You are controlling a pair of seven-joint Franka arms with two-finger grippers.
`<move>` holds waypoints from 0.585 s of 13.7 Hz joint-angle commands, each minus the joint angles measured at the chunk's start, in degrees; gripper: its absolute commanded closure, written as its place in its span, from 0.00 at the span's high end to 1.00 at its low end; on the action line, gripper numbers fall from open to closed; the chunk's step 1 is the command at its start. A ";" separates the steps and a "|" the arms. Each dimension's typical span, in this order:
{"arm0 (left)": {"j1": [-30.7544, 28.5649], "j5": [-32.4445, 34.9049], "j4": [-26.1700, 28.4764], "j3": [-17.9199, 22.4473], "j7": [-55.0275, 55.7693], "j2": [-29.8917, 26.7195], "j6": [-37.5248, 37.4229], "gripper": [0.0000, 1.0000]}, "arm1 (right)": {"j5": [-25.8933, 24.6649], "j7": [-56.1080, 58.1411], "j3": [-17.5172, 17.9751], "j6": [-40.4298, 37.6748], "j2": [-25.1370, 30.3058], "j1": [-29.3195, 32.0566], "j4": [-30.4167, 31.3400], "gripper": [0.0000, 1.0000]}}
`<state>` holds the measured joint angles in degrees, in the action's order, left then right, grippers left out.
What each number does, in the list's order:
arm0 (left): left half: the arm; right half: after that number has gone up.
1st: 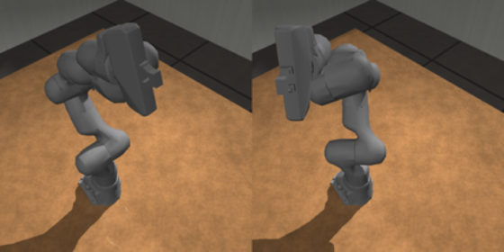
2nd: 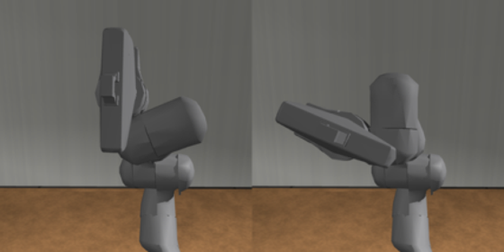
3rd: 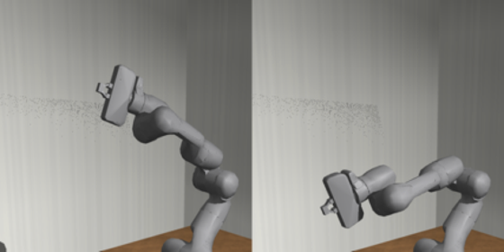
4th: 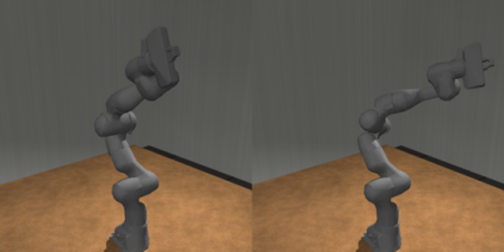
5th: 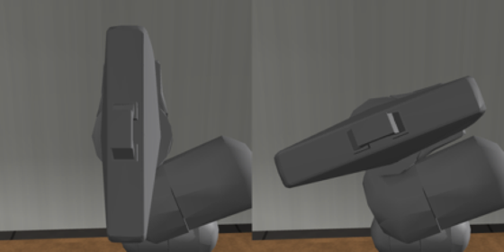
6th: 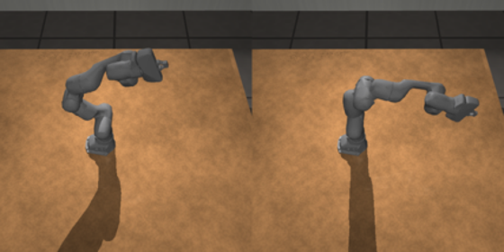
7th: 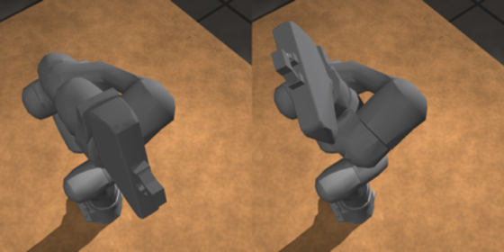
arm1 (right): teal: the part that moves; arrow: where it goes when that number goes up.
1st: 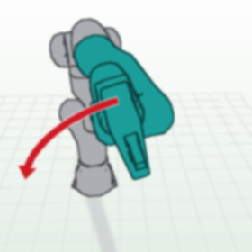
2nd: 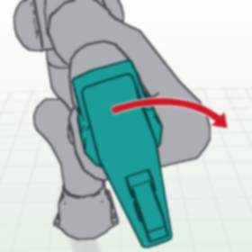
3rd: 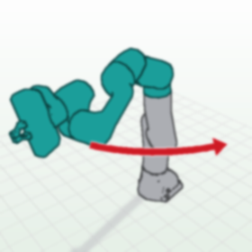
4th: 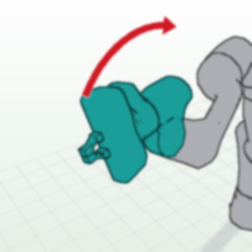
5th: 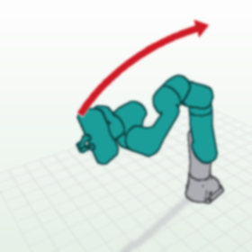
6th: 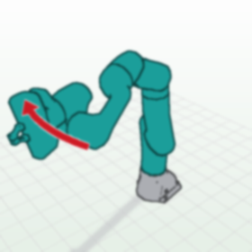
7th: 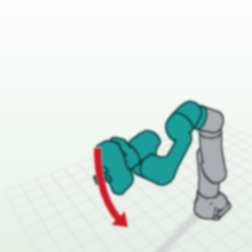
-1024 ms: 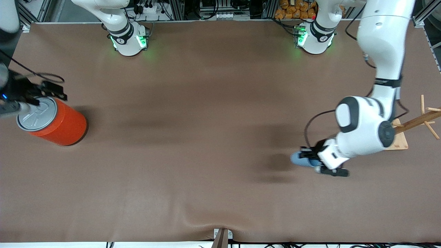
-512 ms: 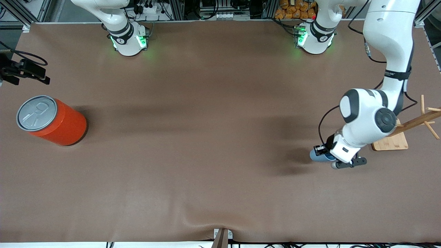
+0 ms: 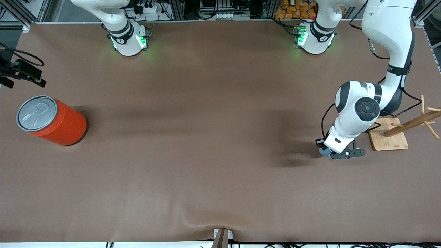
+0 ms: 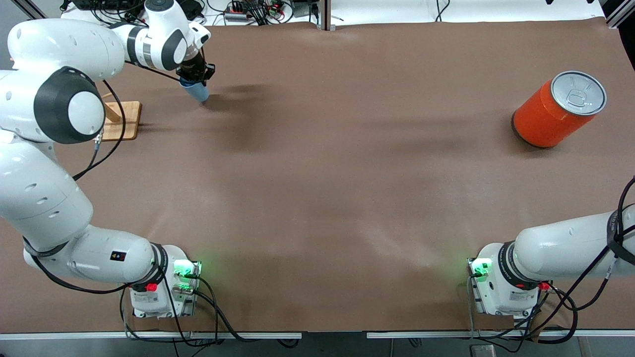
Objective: Flip cup
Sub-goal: 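Carry the blue cup with the left gripper toward the wooden stand, then set the blue cup upright beside the stand and open the left gripper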
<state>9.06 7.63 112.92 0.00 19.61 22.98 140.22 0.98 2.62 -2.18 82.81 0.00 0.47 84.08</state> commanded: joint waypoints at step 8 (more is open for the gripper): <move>-0.01 1.96 0.20 0.09 5.18 2.25 0.94 0.66 | -0.37 2.58 -0.72 -3.08 -0.44 0.67 -2.25 1.00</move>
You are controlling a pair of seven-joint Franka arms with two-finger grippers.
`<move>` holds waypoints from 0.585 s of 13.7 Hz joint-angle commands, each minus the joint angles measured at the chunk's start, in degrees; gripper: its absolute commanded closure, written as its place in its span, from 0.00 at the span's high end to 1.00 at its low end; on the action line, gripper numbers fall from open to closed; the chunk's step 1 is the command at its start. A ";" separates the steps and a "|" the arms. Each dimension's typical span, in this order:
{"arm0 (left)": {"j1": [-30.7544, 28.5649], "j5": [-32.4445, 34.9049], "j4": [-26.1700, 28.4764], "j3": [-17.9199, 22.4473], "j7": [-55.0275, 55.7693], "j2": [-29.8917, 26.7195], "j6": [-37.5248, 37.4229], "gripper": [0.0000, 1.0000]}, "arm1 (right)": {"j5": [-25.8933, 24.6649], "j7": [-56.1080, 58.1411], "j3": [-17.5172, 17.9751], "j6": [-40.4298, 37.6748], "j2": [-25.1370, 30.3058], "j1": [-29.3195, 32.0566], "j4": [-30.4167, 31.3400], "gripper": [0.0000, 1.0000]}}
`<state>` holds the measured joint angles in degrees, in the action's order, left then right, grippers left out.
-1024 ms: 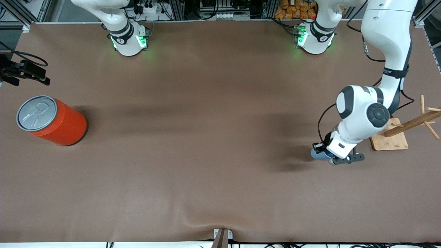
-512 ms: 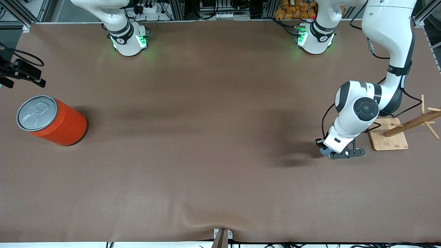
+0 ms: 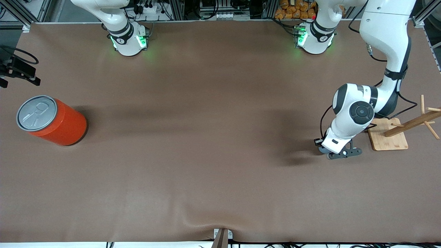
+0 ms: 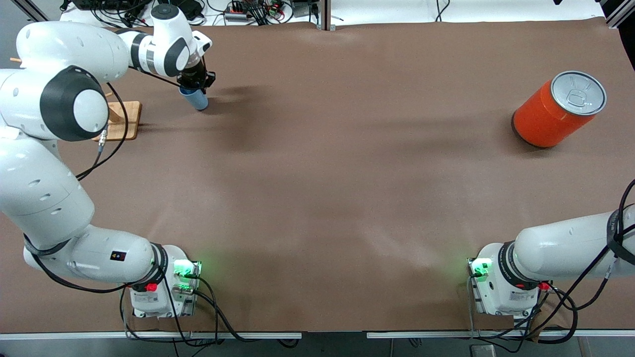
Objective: Flip cup
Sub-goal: 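Set the blue cup upright beside the stand and open the left gripper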
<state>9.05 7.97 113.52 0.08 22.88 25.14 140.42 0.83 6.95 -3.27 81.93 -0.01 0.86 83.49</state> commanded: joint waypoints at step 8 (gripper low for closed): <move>-1.92 0.73 -15.42 0.19 1.20 -3.07 -20.35 1.00 | -0.47 -7.30 0.72 -5.37 -0.42 -0.59 -1.92 1.00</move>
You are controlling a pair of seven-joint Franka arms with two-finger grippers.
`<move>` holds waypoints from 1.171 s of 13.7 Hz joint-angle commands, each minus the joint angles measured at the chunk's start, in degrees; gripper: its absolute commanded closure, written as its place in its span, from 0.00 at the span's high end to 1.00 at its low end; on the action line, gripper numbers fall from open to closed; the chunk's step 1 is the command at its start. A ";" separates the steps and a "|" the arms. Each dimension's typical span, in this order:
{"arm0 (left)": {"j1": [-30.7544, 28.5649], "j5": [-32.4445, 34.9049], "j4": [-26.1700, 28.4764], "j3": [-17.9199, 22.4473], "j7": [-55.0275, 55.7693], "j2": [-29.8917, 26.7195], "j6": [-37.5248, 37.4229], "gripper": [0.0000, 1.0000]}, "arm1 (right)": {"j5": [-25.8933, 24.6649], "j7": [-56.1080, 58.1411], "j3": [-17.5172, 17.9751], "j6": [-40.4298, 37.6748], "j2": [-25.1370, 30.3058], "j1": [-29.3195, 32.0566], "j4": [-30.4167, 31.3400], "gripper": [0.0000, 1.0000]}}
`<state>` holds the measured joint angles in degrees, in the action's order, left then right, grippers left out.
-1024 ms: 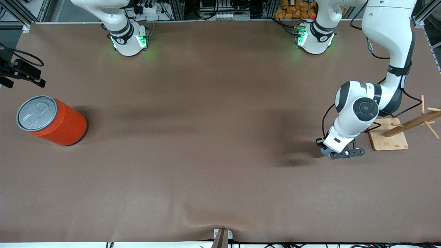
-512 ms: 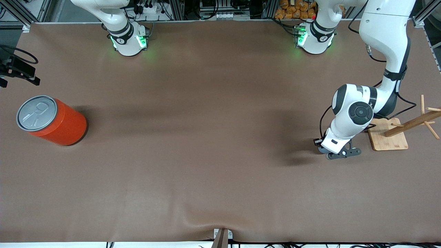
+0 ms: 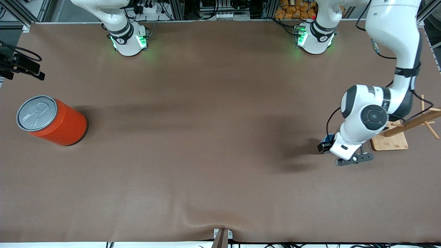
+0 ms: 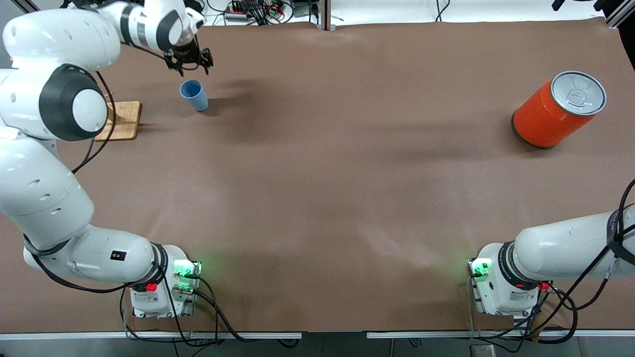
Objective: Flip cup
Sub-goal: 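Set the blue cup upright beside the stand and open the left gripper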
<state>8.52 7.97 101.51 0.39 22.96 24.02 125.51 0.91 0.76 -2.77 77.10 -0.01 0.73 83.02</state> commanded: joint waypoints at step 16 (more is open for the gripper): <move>-2.28 -6.13 -9.40 -0.75 -7.66 -20.93 -29.27 1.00 | -0.47 -0.05 0.05 0.95 -0.34 -0.73 -1.54 1.00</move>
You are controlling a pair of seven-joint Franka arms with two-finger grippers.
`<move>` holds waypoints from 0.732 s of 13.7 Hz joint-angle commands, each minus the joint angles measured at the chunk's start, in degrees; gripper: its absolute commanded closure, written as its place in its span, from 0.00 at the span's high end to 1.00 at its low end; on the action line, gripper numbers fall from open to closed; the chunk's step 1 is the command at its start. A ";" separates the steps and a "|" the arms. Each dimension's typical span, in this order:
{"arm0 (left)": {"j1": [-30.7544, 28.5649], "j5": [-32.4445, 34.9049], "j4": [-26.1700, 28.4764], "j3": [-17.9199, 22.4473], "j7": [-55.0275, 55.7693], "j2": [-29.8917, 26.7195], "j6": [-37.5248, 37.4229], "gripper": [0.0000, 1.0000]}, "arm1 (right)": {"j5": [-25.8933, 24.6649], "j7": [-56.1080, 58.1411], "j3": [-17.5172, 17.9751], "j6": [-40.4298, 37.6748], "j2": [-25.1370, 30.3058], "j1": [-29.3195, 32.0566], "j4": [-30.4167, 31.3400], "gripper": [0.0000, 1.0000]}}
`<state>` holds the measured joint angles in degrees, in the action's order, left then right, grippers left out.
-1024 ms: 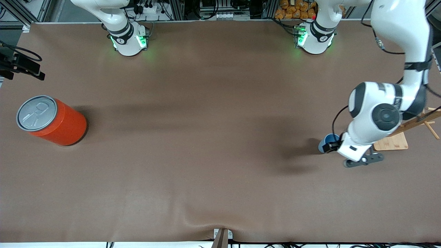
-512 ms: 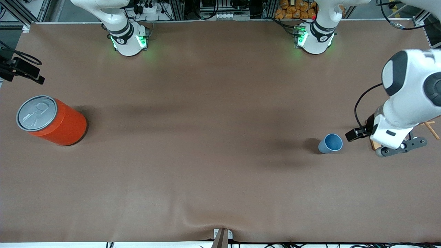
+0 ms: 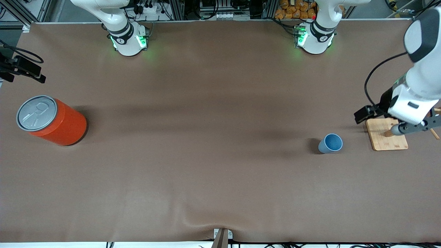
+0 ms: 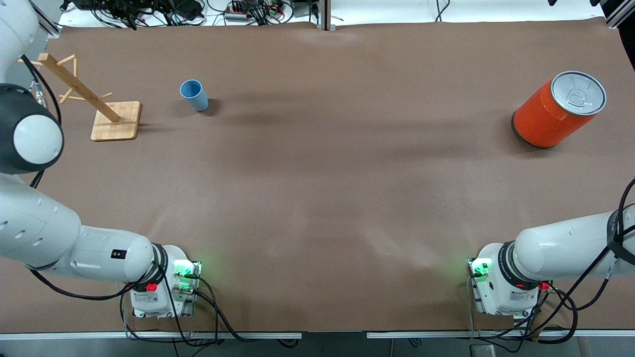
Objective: Flip cup
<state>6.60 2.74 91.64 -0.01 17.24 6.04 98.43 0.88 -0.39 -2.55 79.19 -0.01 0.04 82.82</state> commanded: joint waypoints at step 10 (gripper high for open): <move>-3.35 -4.05 0.29 1.76 -11.00 -8.76 -10.17 1.00 | -0.52 0.92 -0.27 -2.20 -0.34 -0.04 -1.35 1.00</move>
<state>3.65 0.48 91.61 2.14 7.09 -1.57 90.65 0.87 0.01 -2.74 78.02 -0.01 0.04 82.78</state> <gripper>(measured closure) 0.000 0.000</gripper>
